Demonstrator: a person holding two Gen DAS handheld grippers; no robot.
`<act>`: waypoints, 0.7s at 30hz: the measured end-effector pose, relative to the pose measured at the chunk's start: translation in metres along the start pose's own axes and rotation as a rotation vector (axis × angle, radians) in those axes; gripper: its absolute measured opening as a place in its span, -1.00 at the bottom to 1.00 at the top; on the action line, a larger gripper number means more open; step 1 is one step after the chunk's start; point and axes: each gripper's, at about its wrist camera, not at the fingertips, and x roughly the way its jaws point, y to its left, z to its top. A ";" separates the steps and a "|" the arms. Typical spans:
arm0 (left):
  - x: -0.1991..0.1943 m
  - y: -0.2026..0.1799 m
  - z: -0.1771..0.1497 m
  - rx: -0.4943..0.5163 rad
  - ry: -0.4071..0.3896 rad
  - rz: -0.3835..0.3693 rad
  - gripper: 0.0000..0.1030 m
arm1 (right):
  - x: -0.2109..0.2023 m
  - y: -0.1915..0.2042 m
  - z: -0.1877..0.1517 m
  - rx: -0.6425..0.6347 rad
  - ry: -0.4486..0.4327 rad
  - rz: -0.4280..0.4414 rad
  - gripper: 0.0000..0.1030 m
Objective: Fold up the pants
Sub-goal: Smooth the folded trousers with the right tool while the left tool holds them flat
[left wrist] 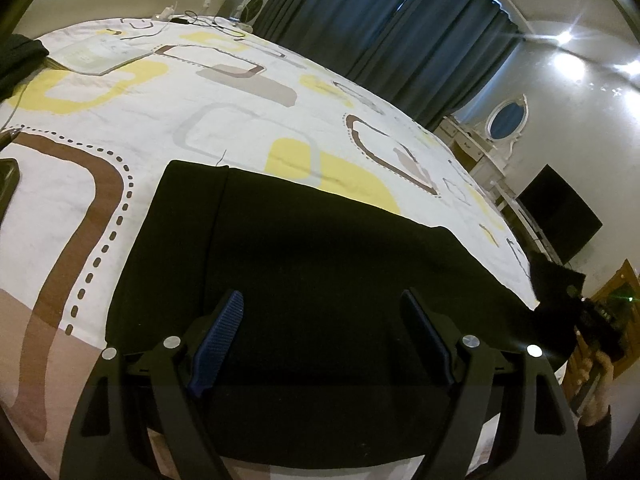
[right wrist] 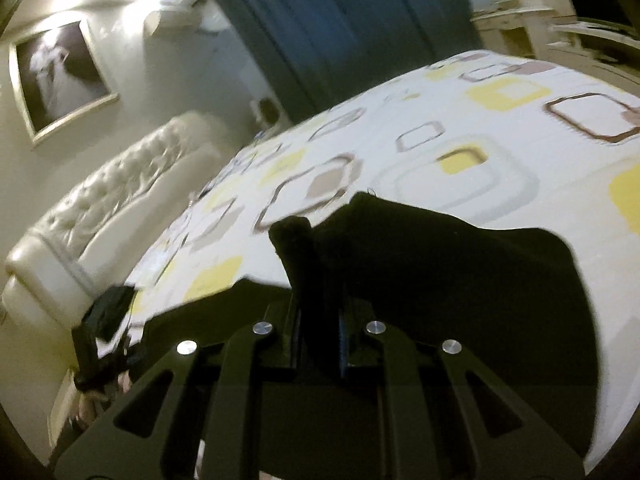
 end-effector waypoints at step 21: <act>0.000 -0.002 -0.001 0.005 -0.003 0.002 0.55 | 0.061 0.054 -0.044 -0.137 0.166 0.083 -0.75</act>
